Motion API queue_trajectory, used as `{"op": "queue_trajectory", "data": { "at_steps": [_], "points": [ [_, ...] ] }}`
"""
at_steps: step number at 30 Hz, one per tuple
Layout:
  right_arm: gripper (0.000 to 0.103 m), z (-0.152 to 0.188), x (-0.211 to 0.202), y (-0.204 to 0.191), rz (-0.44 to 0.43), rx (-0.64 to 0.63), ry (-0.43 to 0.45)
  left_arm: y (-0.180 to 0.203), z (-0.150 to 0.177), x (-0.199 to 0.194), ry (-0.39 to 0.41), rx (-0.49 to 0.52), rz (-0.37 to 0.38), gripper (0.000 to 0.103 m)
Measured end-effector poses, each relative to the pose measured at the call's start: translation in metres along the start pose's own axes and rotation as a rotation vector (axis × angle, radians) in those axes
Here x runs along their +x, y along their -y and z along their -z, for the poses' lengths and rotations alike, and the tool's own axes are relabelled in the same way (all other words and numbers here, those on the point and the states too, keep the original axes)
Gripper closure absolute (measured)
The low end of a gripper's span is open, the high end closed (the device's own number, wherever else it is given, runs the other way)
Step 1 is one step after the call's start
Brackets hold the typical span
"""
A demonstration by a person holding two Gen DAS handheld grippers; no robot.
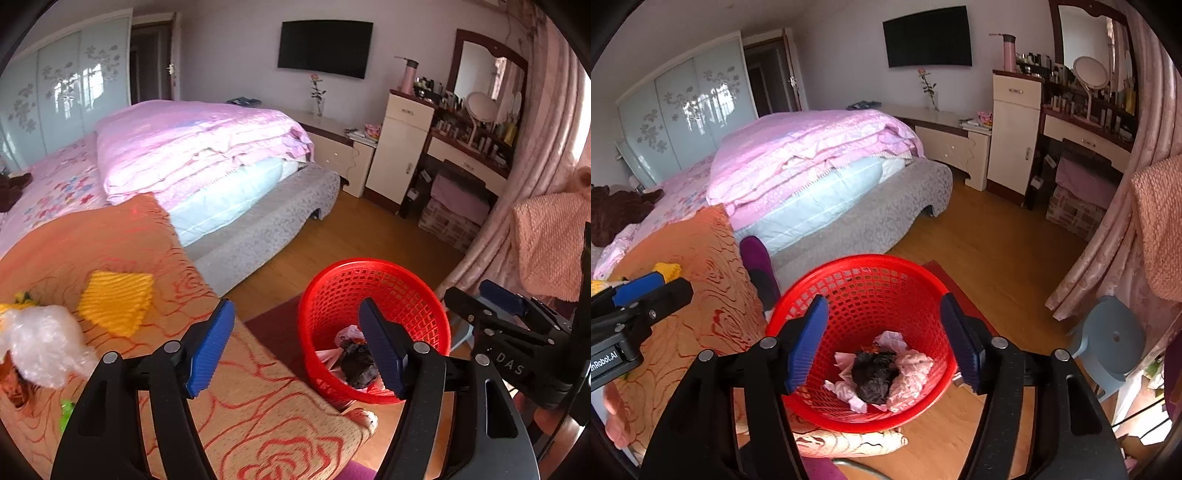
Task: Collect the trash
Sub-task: 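Move both open grippers back over the trash pile on the cloth, then grasp the brown plastic bag with the left gripper and lift it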
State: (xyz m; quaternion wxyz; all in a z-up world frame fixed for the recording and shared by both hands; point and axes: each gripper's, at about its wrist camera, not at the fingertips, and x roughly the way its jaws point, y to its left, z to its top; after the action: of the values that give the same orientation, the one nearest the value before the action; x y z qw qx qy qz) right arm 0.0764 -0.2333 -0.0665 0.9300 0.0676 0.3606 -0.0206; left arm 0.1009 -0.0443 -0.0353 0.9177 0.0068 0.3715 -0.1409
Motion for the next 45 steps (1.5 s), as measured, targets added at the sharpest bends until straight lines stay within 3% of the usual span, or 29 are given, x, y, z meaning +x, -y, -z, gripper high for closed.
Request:
{"op": "queue_trajectory", "data": {
  "at_steps": [14,28,33,37,45],
  "points": [
    [0.035,0.003,-0.028,-0.050,-0.112,-0.085,0.062,-0.053,0.021,-0.056,0.082,-0.072,-0.145,0.030],
    [0.034,0.006,-0.033,-0.067,-0.142,-0.114,0.056,-0.185,0.048,-0.133,0.168,-0.296,-0.411,0.021],
    [0.034,0.009,-0.033,-0.068,-0.139,-0.113,0.048,-0.221,0.066,-0.139,0.145,-0.330,-0.399,0.020],
    [0.034,0.011,-0.032,-0.070,-0.137,-0.110,0.037,-0.230,0.075,-0.131,0.106,-0.318,-0.318,0.017],
    [0.032,0.011,-0.028,-0.070,-0.137,-0.107,0.026,-0.239,0.077,-0.099,0.019,-0.287,-0.325,0.017]
  ]
}}
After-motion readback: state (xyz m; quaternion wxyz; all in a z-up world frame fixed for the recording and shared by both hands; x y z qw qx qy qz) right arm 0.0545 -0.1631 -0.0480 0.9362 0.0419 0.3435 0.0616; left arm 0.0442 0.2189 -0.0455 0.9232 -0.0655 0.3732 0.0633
